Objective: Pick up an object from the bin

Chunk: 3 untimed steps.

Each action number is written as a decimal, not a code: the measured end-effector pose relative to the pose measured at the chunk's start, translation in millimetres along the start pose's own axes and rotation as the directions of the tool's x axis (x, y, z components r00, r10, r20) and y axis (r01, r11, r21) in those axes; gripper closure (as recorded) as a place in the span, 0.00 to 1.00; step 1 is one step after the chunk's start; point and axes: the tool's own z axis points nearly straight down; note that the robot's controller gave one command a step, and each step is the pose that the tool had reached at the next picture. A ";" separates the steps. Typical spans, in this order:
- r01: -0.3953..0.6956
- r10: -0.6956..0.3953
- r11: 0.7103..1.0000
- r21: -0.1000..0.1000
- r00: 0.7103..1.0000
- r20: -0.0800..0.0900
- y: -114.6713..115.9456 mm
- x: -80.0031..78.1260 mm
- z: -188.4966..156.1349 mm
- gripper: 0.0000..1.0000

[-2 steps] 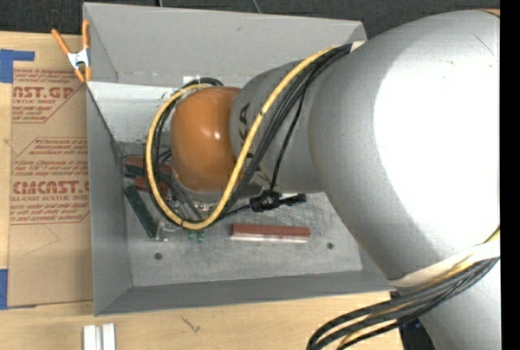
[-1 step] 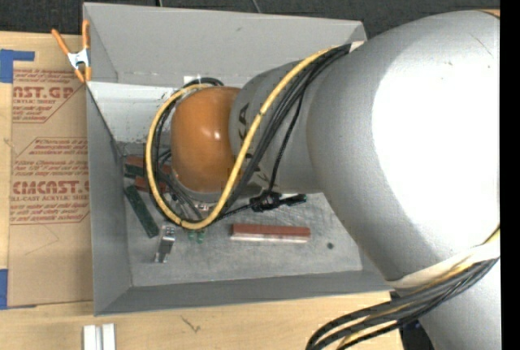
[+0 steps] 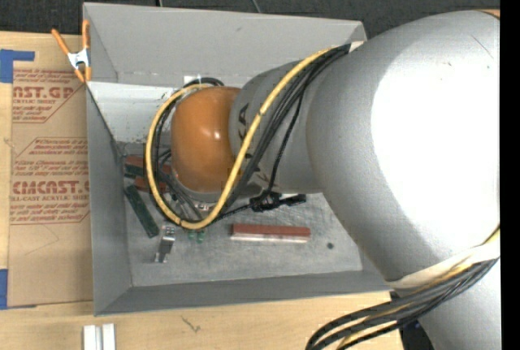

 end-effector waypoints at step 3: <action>-0.188 0.188 0.982 -0.004 0.982 0.008 28.8 -31.3 11.9 1.00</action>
Offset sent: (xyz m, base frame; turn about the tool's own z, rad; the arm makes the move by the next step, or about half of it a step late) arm 0.0110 0.0152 0.0039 0.0279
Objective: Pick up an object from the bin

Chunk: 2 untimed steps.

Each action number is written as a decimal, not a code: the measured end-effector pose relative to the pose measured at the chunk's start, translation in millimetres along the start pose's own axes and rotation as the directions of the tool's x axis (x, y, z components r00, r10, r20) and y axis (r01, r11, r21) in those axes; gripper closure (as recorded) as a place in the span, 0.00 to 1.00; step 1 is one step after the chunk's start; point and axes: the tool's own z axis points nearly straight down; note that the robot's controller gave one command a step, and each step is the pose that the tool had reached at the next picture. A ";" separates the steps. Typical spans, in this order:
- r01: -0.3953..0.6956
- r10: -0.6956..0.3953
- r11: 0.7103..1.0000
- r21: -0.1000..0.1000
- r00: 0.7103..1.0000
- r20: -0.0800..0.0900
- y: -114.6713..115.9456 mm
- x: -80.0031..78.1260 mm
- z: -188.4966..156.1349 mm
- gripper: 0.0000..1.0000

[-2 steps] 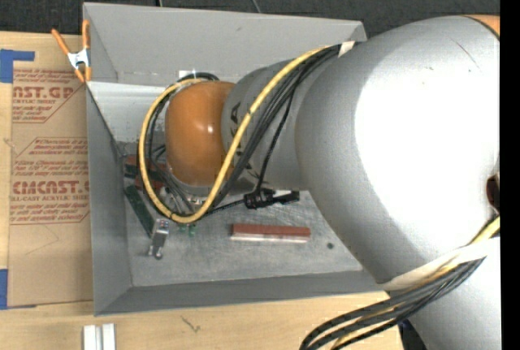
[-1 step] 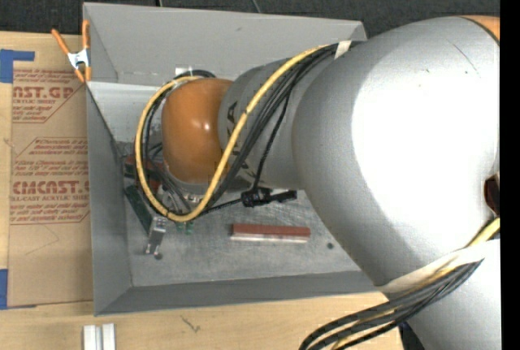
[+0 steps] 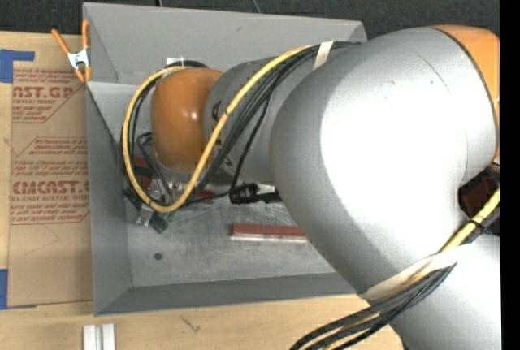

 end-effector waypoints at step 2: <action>-0.001 0.001 1.000 0.000 1.000 0.000 -0.3 -0.3 0.0 1.00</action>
Offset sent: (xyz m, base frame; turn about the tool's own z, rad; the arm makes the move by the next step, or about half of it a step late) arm 0.0000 0.0000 0.0000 0.0000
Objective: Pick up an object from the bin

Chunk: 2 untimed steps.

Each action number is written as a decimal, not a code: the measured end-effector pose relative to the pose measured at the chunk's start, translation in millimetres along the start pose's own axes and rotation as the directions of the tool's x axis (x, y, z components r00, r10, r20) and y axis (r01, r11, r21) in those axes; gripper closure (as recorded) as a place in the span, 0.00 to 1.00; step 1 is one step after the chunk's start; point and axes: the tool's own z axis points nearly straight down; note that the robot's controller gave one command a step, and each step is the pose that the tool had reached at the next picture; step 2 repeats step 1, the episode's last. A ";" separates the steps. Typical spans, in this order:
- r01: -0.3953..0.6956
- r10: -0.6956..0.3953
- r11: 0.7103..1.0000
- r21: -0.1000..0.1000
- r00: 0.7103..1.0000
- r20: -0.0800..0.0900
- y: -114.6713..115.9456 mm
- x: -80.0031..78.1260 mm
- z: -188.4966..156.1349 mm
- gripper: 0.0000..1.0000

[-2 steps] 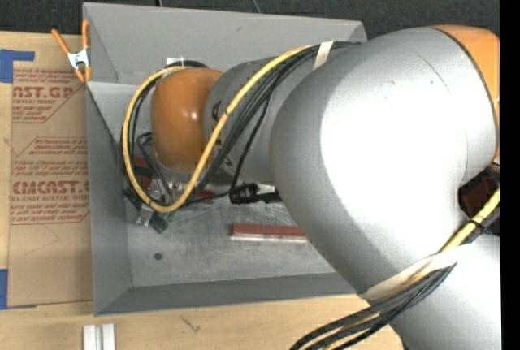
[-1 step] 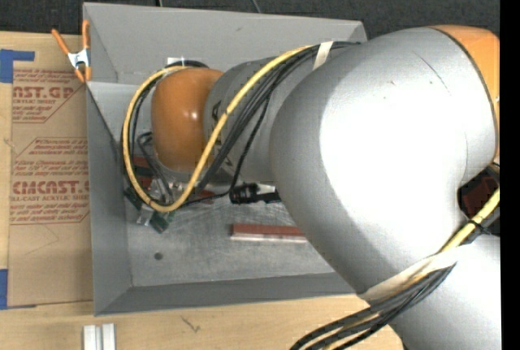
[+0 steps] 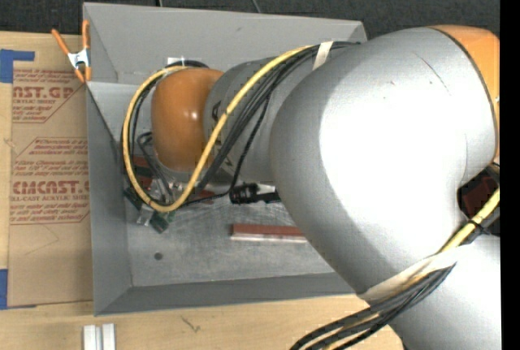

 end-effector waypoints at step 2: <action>0.019 -0.019 1.000 0.003 1.000 -0.005 -1.4 -1.2 -148.3 1.00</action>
Offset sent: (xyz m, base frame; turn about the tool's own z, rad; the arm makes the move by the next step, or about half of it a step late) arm 0.0000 0.0000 0.0000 0.0000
